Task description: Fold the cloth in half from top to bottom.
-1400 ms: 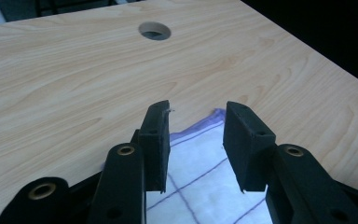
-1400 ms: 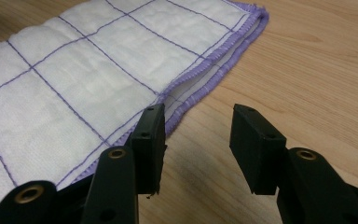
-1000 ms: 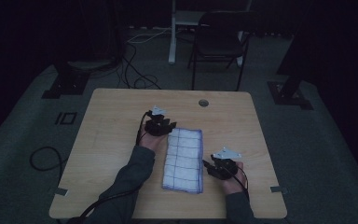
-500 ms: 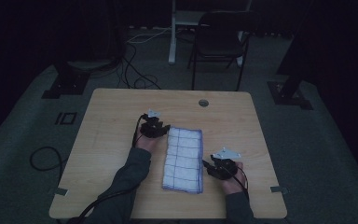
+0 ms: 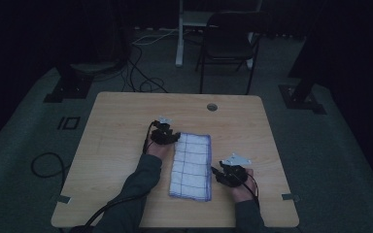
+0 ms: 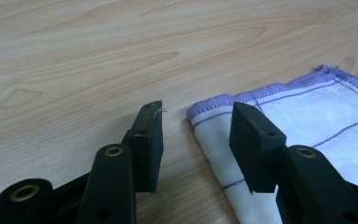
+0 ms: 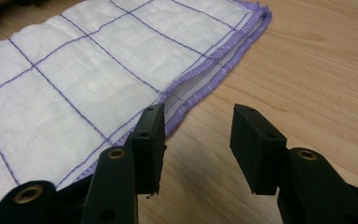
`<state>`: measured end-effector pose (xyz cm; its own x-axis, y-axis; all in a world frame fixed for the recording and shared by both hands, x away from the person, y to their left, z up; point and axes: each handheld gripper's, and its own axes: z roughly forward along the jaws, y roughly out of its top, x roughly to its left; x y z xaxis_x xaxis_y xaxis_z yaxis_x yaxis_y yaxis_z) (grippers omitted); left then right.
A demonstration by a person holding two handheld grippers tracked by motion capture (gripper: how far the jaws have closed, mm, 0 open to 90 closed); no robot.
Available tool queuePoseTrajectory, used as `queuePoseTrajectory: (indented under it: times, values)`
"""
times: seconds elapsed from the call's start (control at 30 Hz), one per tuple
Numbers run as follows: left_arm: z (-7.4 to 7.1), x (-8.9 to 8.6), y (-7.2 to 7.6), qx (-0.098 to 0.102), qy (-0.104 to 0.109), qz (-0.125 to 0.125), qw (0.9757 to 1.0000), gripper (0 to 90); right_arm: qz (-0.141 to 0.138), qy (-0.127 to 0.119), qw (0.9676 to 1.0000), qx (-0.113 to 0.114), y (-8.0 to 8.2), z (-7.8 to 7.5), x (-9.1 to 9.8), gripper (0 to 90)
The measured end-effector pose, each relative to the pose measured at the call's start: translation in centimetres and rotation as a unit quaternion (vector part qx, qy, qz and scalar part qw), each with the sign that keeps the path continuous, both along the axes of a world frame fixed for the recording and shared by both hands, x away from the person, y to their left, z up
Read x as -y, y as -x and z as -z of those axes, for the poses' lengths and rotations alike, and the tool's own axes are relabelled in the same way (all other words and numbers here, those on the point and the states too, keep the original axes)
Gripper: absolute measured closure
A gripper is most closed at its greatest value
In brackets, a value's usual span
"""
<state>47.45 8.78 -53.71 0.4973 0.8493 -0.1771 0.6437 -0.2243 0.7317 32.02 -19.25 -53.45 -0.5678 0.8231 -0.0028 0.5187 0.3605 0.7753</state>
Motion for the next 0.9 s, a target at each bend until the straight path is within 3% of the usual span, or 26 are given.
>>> queuePoseTrajectory:
  times: [0.3, 0.57, 0.63, 0.67, 0.9]
  values:
    - [0.2, 1.0, -0.4, 0.004, -0.028, 0.005, 0.9996, 52.8, 0.002, -0.001, 1.0, 0.0, 0.0, 0.0, 0.0, 55.4]
    - [0.2, 1.6, -0.8, -0.002, -0.023, 0.008, 0.9997, 52.6, 0.001, 0.0, 1.0, -0.001, 0.1, 0.0, 0.0, 55.4]
    - [0.1, 2.0, -0.8, 0.002, -0.033, 0.017, 0.9993, 53.2, 0.001, 0.0, 1.0, 0.0, 0.1, 0.0, 0.0, 55.4]
    - [0.1, 2.1, -0.8, 0.004, -0.042, 0.02, 0.9989, 54.4, 0.002, 0.0, 1.0, -0.001, 0.0, 0.0, 0.0, 55.4]
    - [-0.2, 2.4, -1.0, -0.013, -0.048, 0.027, 0.9984, 69.3, 0.002, 0.001, 1.0, 0.0, 0.1, 0.0, 0.0, 55.3]
